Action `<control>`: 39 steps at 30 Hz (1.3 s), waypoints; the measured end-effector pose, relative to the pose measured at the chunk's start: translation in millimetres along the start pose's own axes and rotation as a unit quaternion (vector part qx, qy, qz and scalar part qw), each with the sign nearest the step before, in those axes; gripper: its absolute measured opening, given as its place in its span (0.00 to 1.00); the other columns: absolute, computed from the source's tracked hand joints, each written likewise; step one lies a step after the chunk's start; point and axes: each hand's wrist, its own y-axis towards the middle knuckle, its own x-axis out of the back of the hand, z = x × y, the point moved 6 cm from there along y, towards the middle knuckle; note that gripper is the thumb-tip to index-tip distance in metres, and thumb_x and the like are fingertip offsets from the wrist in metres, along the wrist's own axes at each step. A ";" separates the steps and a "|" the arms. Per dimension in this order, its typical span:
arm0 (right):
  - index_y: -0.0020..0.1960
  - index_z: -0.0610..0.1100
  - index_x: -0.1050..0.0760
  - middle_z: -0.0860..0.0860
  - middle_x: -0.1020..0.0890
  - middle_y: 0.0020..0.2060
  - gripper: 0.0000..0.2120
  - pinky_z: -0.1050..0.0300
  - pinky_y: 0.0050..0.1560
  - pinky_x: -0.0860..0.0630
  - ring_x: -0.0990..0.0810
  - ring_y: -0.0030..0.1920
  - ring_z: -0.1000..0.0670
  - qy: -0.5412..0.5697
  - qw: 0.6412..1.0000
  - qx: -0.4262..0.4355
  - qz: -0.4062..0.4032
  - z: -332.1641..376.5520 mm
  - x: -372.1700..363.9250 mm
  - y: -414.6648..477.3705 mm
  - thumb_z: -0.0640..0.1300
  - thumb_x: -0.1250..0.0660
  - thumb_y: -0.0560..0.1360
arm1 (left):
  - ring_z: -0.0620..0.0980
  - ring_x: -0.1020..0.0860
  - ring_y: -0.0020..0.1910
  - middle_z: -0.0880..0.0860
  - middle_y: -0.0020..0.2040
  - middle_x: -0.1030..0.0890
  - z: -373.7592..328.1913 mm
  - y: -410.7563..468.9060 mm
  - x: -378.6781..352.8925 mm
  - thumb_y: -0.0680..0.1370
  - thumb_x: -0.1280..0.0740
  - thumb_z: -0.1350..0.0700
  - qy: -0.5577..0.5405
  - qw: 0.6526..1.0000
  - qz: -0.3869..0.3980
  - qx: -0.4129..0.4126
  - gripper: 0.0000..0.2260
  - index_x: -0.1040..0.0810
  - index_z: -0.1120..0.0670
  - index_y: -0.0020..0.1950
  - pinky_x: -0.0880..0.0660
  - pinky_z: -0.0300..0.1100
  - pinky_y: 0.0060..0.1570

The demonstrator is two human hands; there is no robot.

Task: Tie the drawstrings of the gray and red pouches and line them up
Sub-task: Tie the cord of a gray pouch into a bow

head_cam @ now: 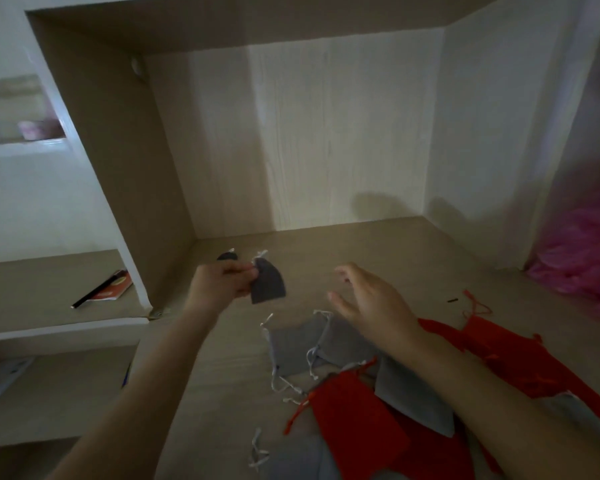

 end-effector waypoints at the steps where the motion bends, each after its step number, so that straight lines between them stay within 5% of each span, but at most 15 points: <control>1: 0.71 0.44 0.37 0.47 0.26 0.64 0.24 0.56 0.58 0.30 0.27 0.62 0.48 -0.030 0.999 -0.018 0.040 -9.6 -10.8 -2.0 0.53 0.40 0.79 | 0.40 0.23 0.25 0.48 0.27 0.20 8.8 14.6 11.4 0.74 0.31 0.68 -0.005 1.000 -0.025 0.011 0.04 0.21 0.64 0.48 0.24 0.30 0.30; 5: 0.71 0.45 0.39 0.46 0.30 0.66 0.24 0.54 0.59 0.32 0.30 0.62 0.46 -0.079 0.987 -0.052 0.127 -31.3 -39.0 -6.8 0.57 0.44 0.80 | 0.36 0.27 0.20 0.47 0.26 0.21 35.8 63.3 46.5 0.74 0.31 0.66 0.018 0.994 -0.108 0.031 0.03 0.20 0.63 0.47 0.30 0.28 0.22; 9: 0.66 0.47 0.34 0.49 0.30 0.64 0.20 0.54 0.61 0.32 0.30 0.61 0.48 -0.134 0.981 -0.023 0.140 -34.5 -50.4 -3.5 0.57 0.48 0.81 | 0.47 0.26 0.34 0.58 0.42 0.21 48.5 102.0 66.6 0.73 0.29 0.65 0.064 0.988 -0.139 0.014 0.10 0.20 0.68 0.53 0.31 0.34 0.31; 13: 0.66 0.47 0.34 0.49 0.31 0.64 0.20 0.54 0.62 0.33 0.30 0.62 0.48 -0.145 0.980 -0.021 0.134 -36.5 -53.1 -1.3 0.58 0.49 0.81 | 0.42 0.28 0.27 0.51 0.29 0.24 59.3 128.4 69.2 0.74 0.30 0.65 0.074 0.988 -0.132 0.034 0.10 0.21 0.70 0.52 0.33 0.36 0.33; 16: 0.67 0.47 0.34 0.49 0.31 0.65 0.20 0.53 0.63 0.33 0.31 0.63 0.48 -0.148 0.980 -0.022 0.134 -35.4 -53.1 -0.6 0.58 0.49 0.81 | 0.40 0.28 0.24 0.54 0.31 0.20 63.5 138.4 63.0 0.74 0.31 0.66 0.100 0.988 -0.109 0.038 0.05 0.20 0.68 0.47 0.32 0.32 0.30; 19: 0.67 0.47 0.35 0.49 0.32 0.66 0.21 0.53 0.64 0.34 0.32 0.63 0.47 -0.148 0.979 -0.025 0.136 -35.6 -53.8 -1.1 0.57 0.49 0.81 | 0.50 0.25 0.35 0.57 0.36 0.21 72.3 143.8 61.8 0.74 0.30 0.64 0.146 0.983 -0.100 0.048 0.04 0.20 0.64 0.40 0.32 0.35 0.30; 24: 0.67 0.46 0.34 0.48 0.31 0.66 0.21 0.53 0.63 0.34 0.32 0.64 0.47 -0.145 0.980 -0.025 0.131 -33.4 -51.5 -0.9 0.57 0.47 0.80 | 0.59 0.21 0.51 0.60 0.49 0.18 79.6 140.8 63.5 0.73 0.28 0.60 0.220 0.969 -0.102 0.049 0.09 0.18 0.64 0.50 0.31 0.42 0.43; 29: 0.65 0.45 0.33 0.47 0.30 0.63 0.20 0.53 0.60 0.33 0.31 0.62 0.47 -0.144 0.979 -0.027 0.143 -33.3 -51.3 -2.0 0.57 0.47 0.80 | 0.59 0.21 0.54 0.62 0.50 0.18 59.6 122.4 57.9 0.72 0.27 0.61 0.217 0.969 -0.118 0.014 0.10 0.19 0.65 0.50 0.30 0.43 0.44; 32: 0.63 0.44 0.31 0.47 0.28 0.60 0.20 0.52 0.57 0.31 0.28 0.58 0.46 -0.133 0.979 -0.031 0.152 -31.5 -46.1 -1.5 0.57 0.45 0.80 | 0.57 0.21 0.49 0.59 0.42 0.17 34.2 96.8 40.9 0.72 0.27 0.60 0.255 0.965 -0.056 -0.027 0.05 0.17 0.62 0.44 0.31 0.37 0.37; 35: 0.58 0.43 0.26 0.45 0.24 0.54 0.17 0.51 0.53 0.29 0.25 0.53 0.45 -0.076 0.983 -0.051 0.158 -31.2 -38.1 -0.4 0.54 0.43 0.80 | 0.45 0.24 0.31 0.46 0.25 0.23 10.5 46.9 7.3 0.72 0.27 0.61 0.271 0.956 0.097 -0.050 0.08 0.20 0.53 0.34 0.32 0.32 0.28; 39: 0.53 0.40 0.22 0.45 0.19 0.50 0.14 0.53 0.51 0.27 0.22 0.50 0.46 -0.036 0.976 -0.052 0.207 -31.4 -25.6 1.9 0.49 0.41 0.80 | 0.37 0.25 0.28 0.45 0.28 0.20 -10.0 -46.5 -27.4 0.71 0.26 0.57 0.277 0.921 0.262 -0.077 0.04 0.19 0.54 0.39 0.31 0.30 0.30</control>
